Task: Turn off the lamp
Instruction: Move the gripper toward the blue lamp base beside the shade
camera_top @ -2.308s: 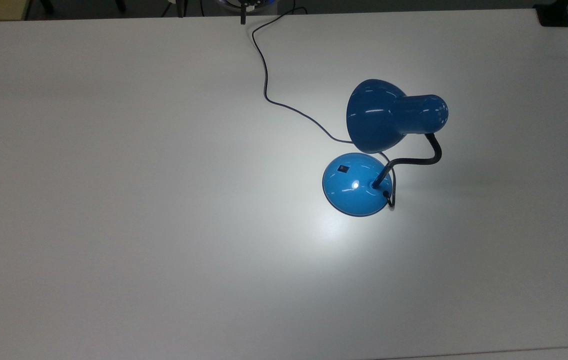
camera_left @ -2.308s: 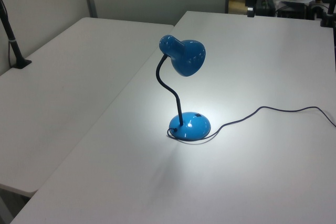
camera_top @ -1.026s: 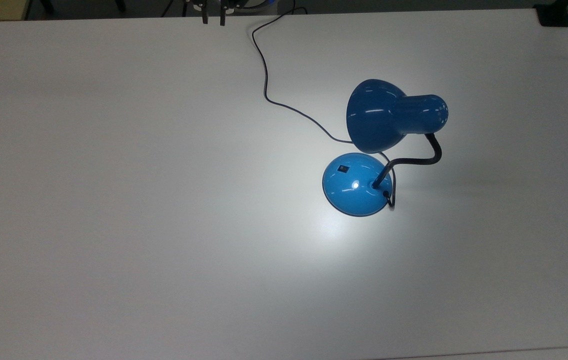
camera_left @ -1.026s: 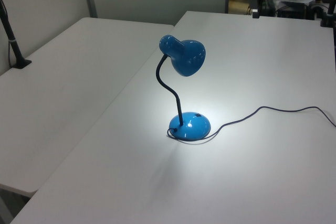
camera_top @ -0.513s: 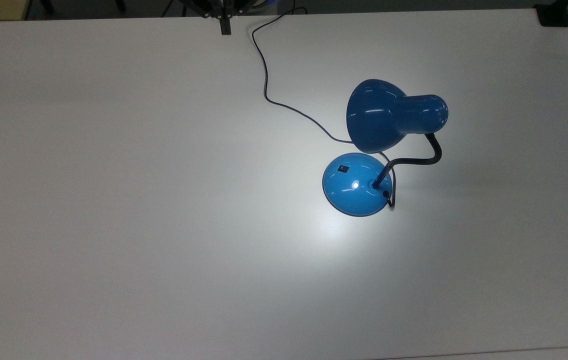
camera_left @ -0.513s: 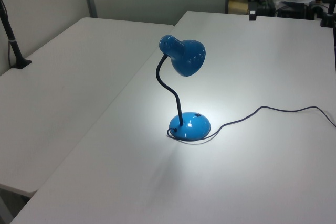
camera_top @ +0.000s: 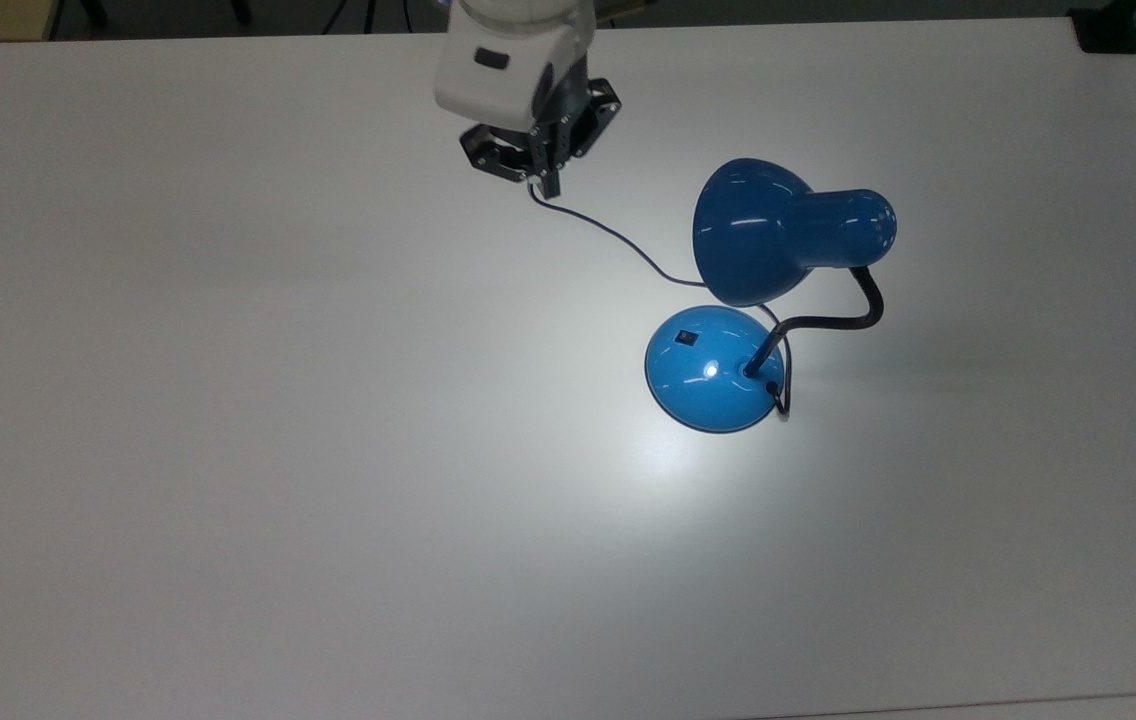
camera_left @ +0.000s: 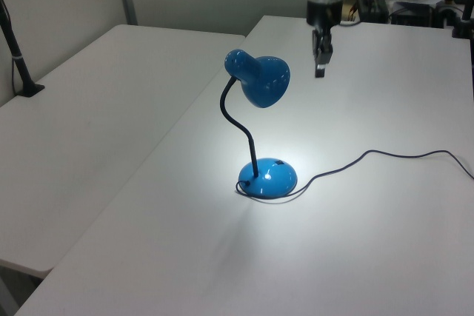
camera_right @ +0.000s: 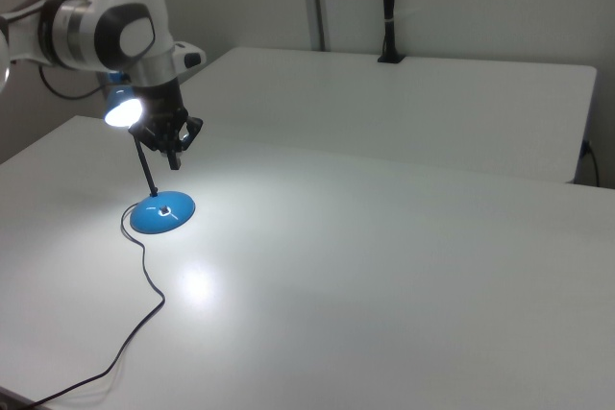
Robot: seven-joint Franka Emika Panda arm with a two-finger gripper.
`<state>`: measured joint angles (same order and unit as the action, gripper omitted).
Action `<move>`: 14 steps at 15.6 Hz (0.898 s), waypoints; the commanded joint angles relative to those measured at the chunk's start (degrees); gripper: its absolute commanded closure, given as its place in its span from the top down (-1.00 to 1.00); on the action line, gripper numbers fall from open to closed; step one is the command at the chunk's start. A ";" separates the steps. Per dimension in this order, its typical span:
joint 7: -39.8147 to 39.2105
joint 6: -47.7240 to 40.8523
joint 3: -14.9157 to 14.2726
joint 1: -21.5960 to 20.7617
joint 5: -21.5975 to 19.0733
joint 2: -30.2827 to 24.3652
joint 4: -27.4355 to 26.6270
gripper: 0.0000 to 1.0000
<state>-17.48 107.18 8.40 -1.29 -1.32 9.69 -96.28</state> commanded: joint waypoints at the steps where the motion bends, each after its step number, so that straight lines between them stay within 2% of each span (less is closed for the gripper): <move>1: -1.24 9.34 1.35 -2.22 -0.35 2.69 -2.95 -1.00; 3: -1.94 14.26 2.93 -2.57 0.00 4.36 -4.96 -1.00; 9: -10.02 30.26 3.90 -2.49 -0.35 5.07 -14.63 -1.00; 12: -15.64 36.86 3.90 -2.31 -1.22 6.21 -17.80 -1.00; 14: -17.75 38.10 3.99 -2.40 -1.58 7.26 -18.16 -1.00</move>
<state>-30.46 141.77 12.09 -3.89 -1.35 16.71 -112.02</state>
